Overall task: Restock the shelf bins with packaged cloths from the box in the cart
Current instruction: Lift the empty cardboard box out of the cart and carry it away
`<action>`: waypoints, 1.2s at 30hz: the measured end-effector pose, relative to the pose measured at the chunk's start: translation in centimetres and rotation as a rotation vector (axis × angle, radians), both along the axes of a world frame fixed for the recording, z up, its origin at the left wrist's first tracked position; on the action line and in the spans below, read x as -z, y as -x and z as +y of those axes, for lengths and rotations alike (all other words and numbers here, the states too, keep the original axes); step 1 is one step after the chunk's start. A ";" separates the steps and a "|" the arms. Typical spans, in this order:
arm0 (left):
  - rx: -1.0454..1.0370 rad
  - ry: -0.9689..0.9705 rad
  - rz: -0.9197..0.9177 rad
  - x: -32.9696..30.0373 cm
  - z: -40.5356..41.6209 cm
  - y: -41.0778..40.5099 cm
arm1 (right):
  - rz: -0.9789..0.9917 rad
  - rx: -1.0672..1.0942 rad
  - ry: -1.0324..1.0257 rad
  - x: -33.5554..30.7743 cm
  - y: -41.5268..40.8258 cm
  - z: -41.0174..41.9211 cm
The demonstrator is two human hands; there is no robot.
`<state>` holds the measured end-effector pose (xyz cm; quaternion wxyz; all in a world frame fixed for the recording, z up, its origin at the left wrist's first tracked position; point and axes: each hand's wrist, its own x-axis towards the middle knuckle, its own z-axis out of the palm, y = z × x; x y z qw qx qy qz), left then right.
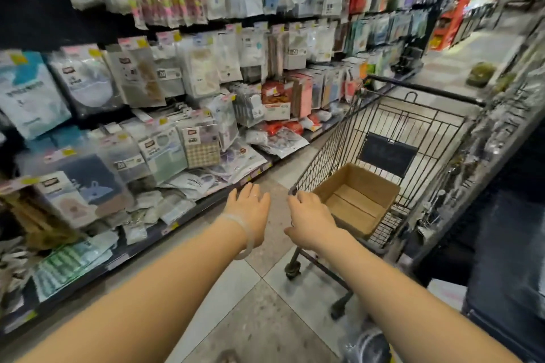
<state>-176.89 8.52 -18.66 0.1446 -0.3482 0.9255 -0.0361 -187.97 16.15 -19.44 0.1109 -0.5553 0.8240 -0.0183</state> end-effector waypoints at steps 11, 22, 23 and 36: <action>0.372 -0.069 -0.018 2.8 -15.1 15.8 | -0.142 0.459 -0.023 2.0 12.3 -11.0; 0.539 -0.295 -0.060 10.9 -19.1 29.7 | -0.303 0.787 -0.146 8.3 23.5 -11.0; 0.531 -0.313 -0.063 11.6 -19.6 31.1 | -0.319 0.795 -0.160 9.1 24.9 -11.1; 0.235 -0.585 -0.212 24.0 -25.7 47.6 | -0.560 0.951 -0.332 22.5 44.1 -12.4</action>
